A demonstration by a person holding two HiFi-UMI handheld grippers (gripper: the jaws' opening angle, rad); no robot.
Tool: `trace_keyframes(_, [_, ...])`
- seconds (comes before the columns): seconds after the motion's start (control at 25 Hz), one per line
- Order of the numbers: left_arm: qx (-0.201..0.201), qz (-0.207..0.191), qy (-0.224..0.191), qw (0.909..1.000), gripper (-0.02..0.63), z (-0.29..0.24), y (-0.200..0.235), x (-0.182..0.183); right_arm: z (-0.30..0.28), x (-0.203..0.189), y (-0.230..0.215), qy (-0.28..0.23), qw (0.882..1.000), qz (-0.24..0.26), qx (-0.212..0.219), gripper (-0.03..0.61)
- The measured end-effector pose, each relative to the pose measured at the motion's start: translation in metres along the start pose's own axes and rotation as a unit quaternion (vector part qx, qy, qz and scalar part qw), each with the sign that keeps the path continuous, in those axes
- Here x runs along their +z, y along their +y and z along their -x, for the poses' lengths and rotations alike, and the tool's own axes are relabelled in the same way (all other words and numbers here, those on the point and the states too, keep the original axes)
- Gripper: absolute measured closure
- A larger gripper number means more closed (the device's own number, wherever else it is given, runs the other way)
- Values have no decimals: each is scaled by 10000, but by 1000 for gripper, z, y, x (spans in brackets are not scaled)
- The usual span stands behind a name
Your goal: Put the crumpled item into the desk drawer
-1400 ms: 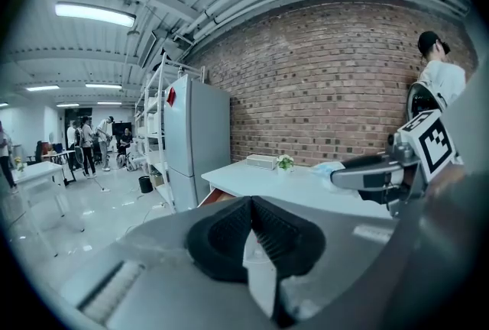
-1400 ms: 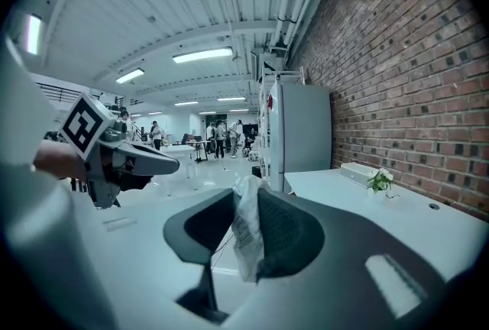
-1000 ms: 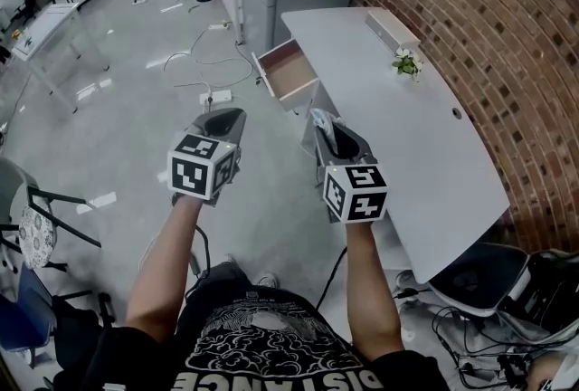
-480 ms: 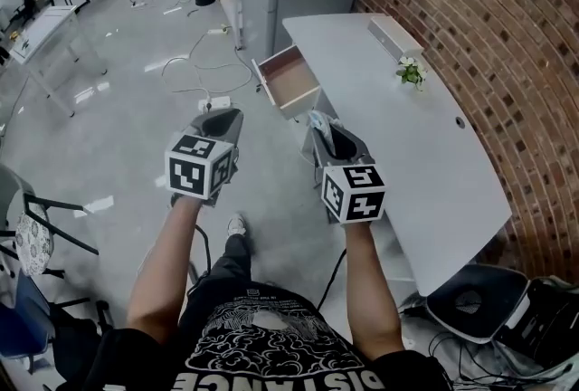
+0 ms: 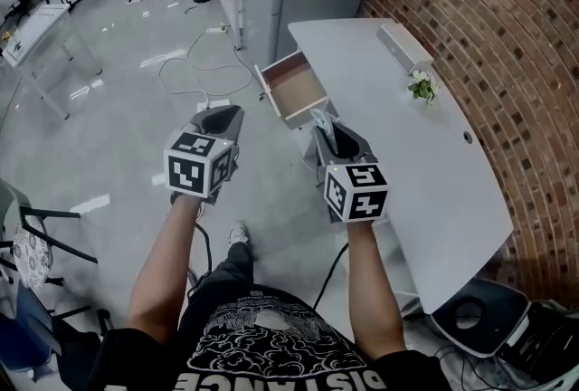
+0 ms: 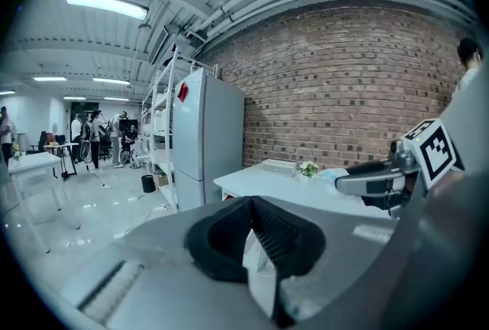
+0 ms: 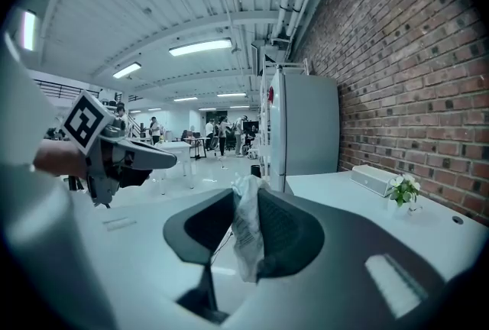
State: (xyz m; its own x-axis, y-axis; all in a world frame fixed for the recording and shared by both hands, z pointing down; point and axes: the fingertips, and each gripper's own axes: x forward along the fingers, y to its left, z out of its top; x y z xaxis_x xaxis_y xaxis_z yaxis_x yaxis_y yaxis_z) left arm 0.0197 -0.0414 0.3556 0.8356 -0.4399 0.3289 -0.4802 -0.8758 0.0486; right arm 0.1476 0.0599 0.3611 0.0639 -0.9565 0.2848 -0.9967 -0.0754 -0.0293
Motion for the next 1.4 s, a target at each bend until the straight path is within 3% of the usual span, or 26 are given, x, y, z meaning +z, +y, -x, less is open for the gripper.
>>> trace_keyframes(1.4, [-703, 443, 375, 9958, 611, -141, 151, 7, -186, 27, -23, 721, 9959, -148, -523, 480])
